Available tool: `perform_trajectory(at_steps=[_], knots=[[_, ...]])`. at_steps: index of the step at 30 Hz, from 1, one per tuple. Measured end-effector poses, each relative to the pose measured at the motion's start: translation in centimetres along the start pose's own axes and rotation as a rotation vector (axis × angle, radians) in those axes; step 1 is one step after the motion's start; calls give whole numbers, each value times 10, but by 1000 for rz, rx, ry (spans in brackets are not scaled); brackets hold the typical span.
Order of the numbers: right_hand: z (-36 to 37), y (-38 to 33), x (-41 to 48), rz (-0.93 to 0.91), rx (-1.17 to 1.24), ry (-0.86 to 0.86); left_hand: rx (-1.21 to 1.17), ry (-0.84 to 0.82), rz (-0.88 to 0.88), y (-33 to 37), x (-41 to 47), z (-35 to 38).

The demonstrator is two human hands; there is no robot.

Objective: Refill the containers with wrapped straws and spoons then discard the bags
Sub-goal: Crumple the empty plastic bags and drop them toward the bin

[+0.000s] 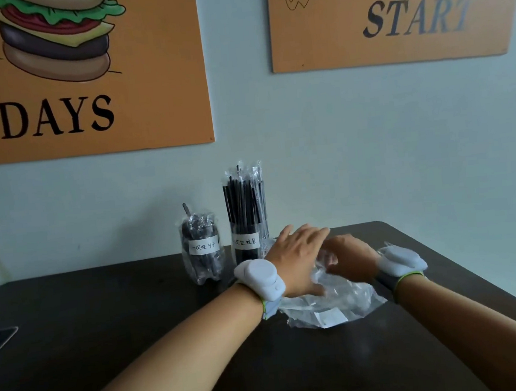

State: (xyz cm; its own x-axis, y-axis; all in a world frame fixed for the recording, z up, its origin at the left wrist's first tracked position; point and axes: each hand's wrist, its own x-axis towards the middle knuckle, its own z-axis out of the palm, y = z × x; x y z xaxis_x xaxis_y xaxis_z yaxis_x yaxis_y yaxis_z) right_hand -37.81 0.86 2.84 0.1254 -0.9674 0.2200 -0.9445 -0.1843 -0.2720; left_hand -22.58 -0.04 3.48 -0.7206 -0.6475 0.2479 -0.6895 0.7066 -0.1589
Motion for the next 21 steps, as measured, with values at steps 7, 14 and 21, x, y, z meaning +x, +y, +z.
perform_trajectory(at_steps=[7,14,21], knots=[[-61,7,14,-96,-72,225,-68,200,-164,1,30,-17],[-21,55,10,-47,-218,-30,-92,-76,-148,25,42,32],[28,83,-4,48,-363,-420,-154,-414,-198,36,27,76]])
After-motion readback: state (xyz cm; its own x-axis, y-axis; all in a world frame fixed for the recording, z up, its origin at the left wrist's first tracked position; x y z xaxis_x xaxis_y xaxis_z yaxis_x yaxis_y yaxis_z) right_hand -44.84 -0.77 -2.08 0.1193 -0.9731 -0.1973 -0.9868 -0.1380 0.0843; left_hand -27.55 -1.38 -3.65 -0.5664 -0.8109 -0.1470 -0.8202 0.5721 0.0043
